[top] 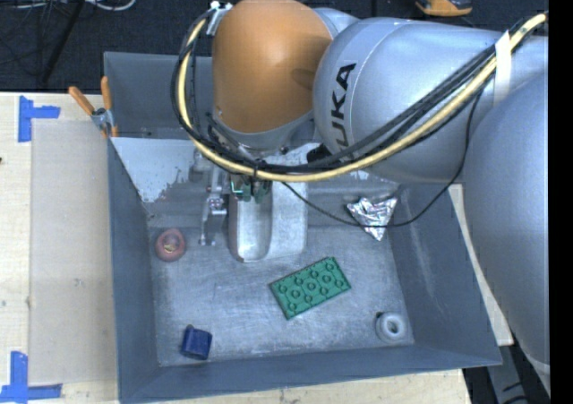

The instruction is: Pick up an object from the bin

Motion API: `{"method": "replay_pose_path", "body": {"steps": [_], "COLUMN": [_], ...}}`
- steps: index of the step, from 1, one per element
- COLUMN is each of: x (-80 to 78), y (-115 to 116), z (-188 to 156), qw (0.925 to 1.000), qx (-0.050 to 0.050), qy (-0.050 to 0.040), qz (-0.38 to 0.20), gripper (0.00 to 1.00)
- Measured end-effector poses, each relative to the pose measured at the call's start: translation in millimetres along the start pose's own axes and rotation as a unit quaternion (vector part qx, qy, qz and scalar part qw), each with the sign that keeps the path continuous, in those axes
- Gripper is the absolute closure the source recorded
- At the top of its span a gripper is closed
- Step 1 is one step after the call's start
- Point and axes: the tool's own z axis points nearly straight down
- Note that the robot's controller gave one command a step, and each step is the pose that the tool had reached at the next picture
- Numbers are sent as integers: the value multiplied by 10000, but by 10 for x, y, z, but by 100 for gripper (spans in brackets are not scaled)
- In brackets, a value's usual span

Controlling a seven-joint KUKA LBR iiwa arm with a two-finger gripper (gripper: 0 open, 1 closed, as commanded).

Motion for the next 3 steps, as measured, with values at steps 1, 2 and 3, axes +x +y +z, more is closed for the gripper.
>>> {"method": "replay_pose_path", "body": {"steps": [1, 2, 3], "x": [-44, -114, -140], "y": [268, 39, 176], "z": [1721, 1399, 1276], "qw": [9999, 9997, 9878], "qx": [-19, -12, -18], "qy": [-53, -59, -46], "qz": [-153, 243, 1555], "gripper": [0, 0, 0]}}
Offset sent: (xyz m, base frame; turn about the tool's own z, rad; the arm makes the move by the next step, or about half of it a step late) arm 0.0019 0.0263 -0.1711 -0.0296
